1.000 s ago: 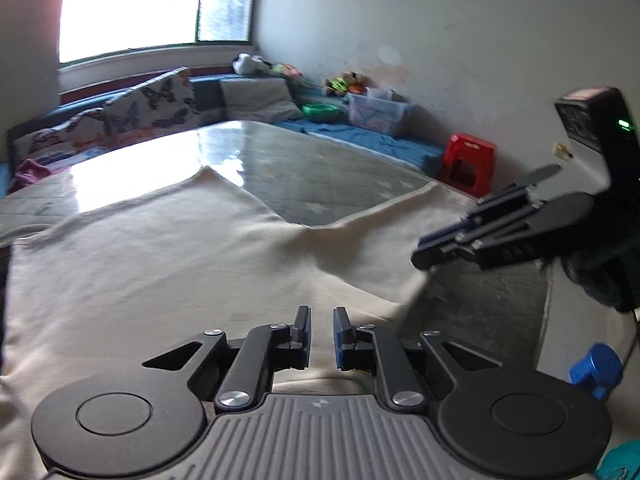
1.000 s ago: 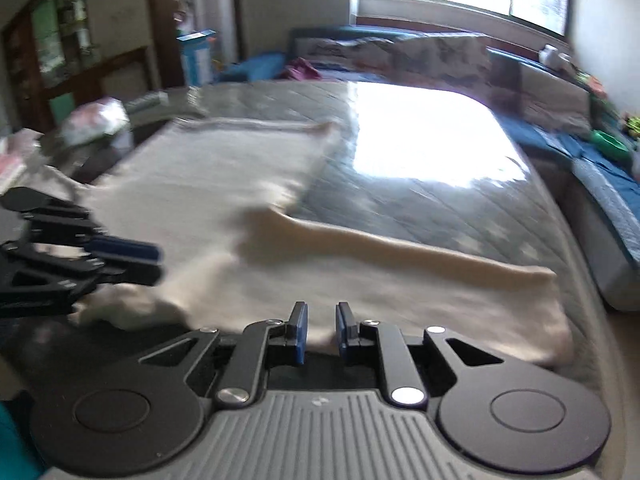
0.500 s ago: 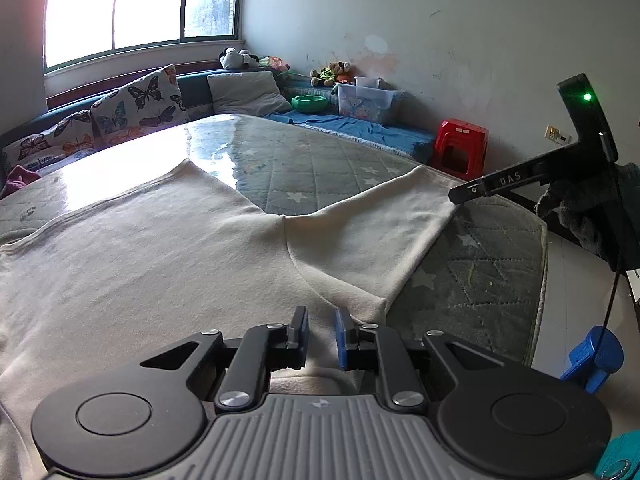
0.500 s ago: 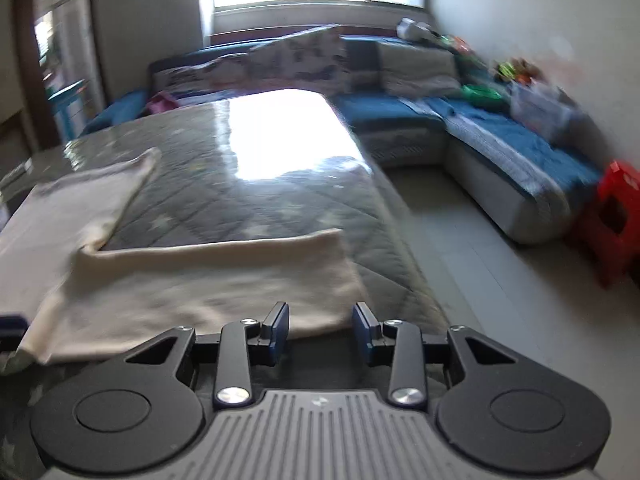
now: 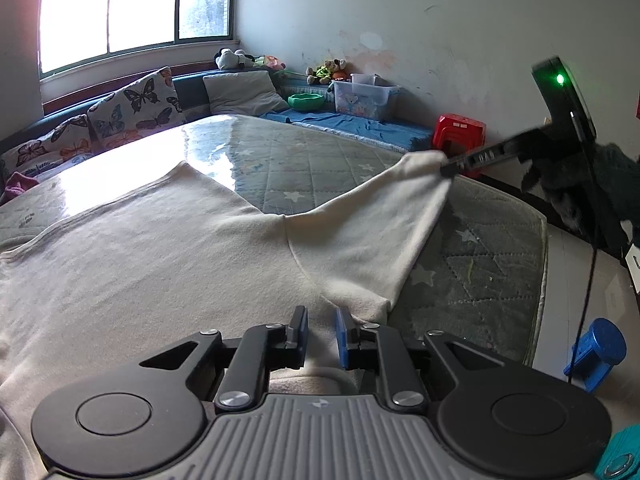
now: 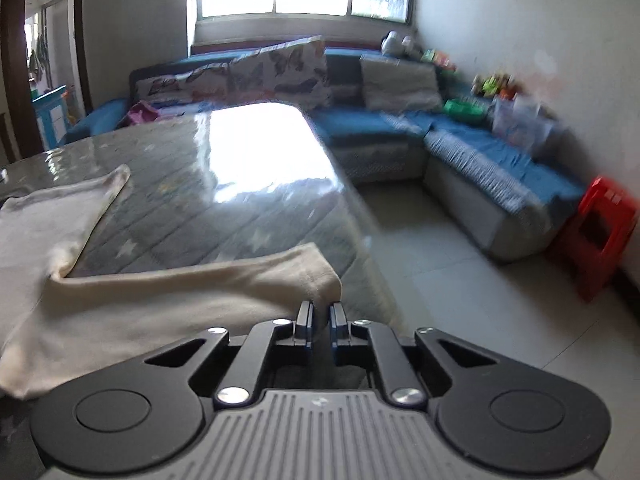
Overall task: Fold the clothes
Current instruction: 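Lift the hem with both grippers and fold it over toward the collar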
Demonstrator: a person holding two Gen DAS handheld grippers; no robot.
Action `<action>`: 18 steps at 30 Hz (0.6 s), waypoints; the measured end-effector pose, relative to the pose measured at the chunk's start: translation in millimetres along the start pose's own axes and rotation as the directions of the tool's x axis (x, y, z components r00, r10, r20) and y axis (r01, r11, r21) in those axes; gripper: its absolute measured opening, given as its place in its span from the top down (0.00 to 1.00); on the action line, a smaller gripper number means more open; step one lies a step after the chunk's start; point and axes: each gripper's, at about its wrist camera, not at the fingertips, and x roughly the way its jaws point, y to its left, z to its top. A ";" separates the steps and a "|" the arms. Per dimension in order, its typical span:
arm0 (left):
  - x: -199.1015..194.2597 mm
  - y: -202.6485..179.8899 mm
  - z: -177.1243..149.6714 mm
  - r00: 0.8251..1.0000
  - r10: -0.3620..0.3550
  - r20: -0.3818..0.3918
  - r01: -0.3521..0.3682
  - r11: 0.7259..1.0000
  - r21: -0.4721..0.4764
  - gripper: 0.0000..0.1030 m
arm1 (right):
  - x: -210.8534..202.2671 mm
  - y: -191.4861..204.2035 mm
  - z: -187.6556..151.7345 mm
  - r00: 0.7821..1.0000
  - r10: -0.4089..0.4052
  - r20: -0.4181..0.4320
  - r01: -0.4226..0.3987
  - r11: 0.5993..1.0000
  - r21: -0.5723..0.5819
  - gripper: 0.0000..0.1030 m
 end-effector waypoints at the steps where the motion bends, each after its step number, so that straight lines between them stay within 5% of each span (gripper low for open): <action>1: 0.2 -0.3 -0.3 1.000 -0.001 0.000 0.001 1.000 0.004 0.83 | 0.4 1.1 2.1 1.000 -0.006 0.005 0.006 1.000 -0.009 0.93; 8: 0.1 0.4 0.0 1.000 -0.002 -0.002 0.002 1.000 0.012 0.82 | 21.1 4.7 -4.8 1.000 0.014 -0.026 -0.014 1.000 0.015 0.90; 10: -0.2 0.5 1.1 1.000 0.001 -0.003 -0.001 1.000 0.014 0.79 | 19.4 -0.4 -6.6 0.999 0.029 -0.020 -0.027 0.998 0.062 0.78; 18: -6.8 0.4 13.0 0.999 0.003 0.038 -0.003 1.000 0.017 0.74 | 20.1 -23.3 -9.7 0.996 0.085 -0.017 -0.080 0.976 0.201 0.77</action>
